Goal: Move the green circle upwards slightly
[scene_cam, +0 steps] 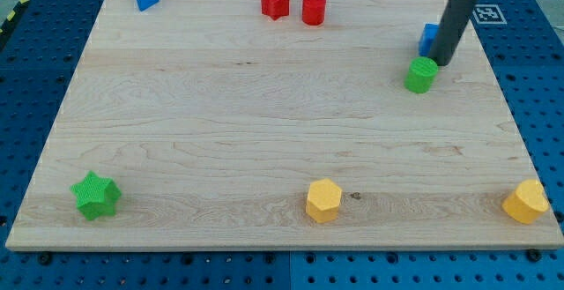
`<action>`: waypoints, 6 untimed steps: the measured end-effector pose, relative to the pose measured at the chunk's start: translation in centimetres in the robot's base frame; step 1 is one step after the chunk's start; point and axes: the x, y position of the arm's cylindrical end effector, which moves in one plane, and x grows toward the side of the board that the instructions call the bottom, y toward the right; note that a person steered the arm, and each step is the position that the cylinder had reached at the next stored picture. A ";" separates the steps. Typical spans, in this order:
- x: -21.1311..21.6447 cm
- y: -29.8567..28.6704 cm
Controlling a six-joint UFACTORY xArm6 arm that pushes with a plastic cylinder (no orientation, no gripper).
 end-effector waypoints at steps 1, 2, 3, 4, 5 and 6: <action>2.3 0.0; 4.1 -0.6; 4.1 -1.9; 4.1 -2.0; 4.1 -2.4; 4.6 -4.2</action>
